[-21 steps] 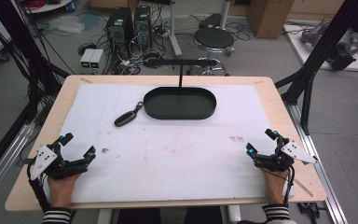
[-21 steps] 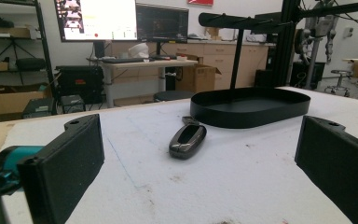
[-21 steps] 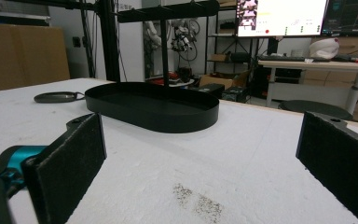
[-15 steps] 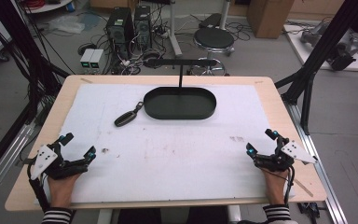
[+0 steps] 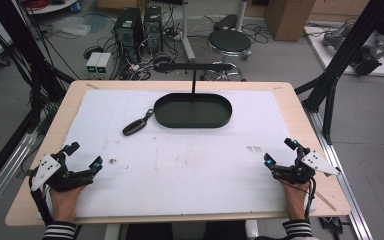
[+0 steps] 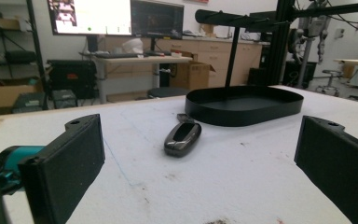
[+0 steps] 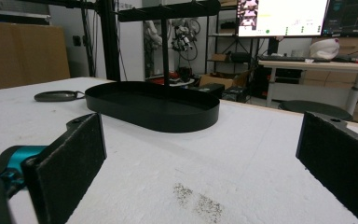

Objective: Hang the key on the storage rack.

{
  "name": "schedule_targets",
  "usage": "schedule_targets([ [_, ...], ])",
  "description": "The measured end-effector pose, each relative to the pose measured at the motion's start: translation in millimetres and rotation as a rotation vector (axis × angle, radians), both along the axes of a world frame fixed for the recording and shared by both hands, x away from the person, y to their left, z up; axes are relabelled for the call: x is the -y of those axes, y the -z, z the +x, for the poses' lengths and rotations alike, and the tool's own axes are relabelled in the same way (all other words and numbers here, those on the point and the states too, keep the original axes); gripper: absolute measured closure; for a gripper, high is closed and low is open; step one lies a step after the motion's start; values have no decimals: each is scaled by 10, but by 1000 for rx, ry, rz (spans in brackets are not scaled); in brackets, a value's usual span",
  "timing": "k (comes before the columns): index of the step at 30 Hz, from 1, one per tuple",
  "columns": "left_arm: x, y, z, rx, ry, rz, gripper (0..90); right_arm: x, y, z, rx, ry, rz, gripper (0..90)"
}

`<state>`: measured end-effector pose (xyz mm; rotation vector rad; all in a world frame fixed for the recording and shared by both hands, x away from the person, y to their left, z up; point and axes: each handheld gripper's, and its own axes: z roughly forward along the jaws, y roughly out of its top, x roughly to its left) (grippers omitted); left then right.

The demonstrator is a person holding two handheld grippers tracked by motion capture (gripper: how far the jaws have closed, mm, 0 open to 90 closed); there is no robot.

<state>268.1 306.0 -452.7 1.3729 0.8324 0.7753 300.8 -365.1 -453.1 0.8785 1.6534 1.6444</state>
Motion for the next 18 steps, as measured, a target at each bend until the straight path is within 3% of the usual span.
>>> schedule_targets([
  [6,-10,-177,75,-7,41,26,17,-3,-1,3,-10,0,1,4],
  [11,-17,-421,229,-43,61,62,17,-4,-2,5,-6,-2,-7,4],
  [12,-15,-534,307,-60,66,89,17,-3,-1,5,-6,-1,-6,4],
  [13,-15,-534,307,-60,66,89,17,-4,-1,3,-8,0,-3,4],
  [14,-10,-648,379,-69,66,130,17,-3,-1,5,-6,-1,-6,4],
  [18,-10,-793,483,-98,64,153,17,-2,-1,5,-6,-1,-6,4],
])
